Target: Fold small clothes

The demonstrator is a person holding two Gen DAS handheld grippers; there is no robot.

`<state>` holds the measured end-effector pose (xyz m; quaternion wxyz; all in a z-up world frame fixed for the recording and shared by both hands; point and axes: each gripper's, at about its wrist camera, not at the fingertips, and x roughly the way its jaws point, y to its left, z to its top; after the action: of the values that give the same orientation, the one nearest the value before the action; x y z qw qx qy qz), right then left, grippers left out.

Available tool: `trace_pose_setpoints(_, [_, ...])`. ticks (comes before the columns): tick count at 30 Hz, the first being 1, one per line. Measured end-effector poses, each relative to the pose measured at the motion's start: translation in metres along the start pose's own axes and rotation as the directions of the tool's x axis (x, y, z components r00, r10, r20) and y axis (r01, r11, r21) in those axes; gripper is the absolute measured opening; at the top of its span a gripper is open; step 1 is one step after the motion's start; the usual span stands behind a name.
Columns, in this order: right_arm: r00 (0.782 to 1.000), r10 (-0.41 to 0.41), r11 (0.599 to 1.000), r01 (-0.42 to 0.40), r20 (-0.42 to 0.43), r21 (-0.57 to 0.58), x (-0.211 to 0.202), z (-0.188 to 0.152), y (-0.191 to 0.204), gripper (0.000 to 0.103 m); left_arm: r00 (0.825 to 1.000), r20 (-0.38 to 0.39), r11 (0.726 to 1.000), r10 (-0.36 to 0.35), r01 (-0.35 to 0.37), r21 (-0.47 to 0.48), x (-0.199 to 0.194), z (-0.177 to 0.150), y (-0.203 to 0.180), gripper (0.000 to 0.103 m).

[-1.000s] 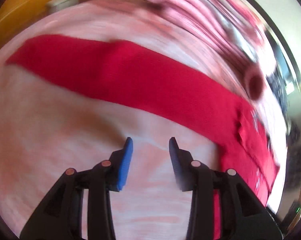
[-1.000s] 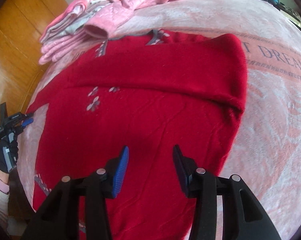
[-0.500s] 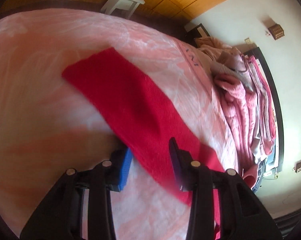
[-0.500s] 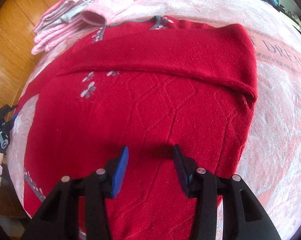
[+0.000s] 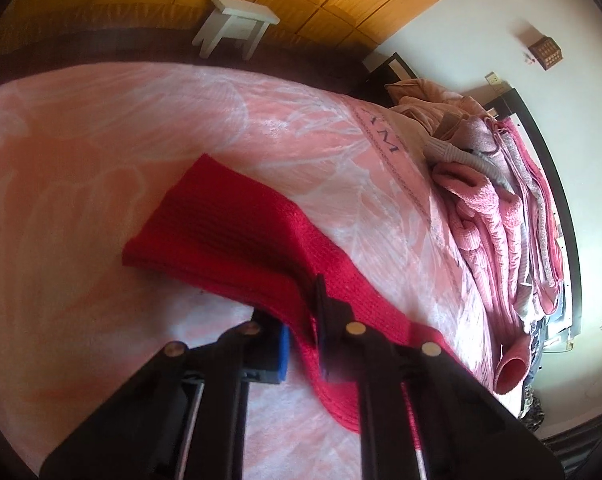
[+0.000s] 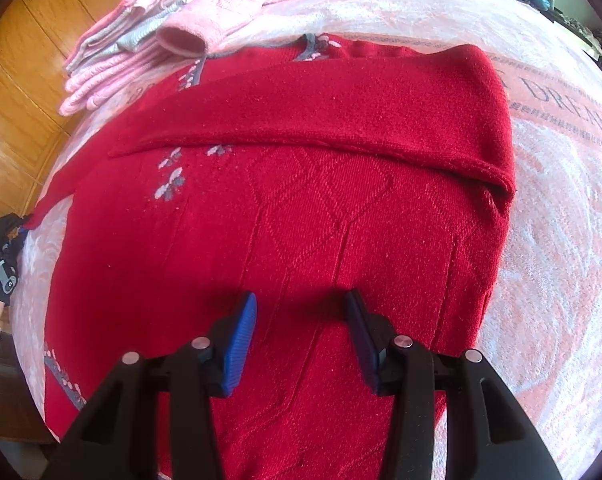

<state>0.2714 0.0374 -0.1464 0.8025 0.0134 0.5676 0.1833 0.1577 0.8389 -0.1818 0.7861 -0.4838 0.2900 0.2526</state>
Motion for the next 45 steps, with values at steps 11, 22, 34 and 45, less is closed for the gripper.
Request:
trace_pose_setpoints(11, [0.999,-0.023,1.000,0.023,0.024,0.011,-0.017,-0.014,-0.012,0.047,0.992,-0.018,0.959,-0.127,0.127,0.253,-0.023,-0.052,-0.136,0.008])
trace_pose_setpoints(22, [0.999,0.021,0.999,-0.023,0.045,0.029,-0.022,-0.023,-0.031,0.047,0.968,-0.180,0.851,-0.174,0.240,0.468,0.007,-0.165,-0.267,0.008])
trace_pose_setpoints(34, [0.998,0.040,0.999,-0.041,0.048,0.017,-0.022,-0.027,-0.036,0.047,0.881,-0.409,0.736,-0.238,0.438,0.516,0.036,-0.313,-0.348,0.008])
trace_pose_setpoints(45, [0.997,0.054,0.998,-0.054,0.051,0.009,-0.020,-0.030,-0.038,0.047,0.815,-0.539,0.684,-0.211,0.517,0.514,0.069,-0.398,-0.378,0.008])
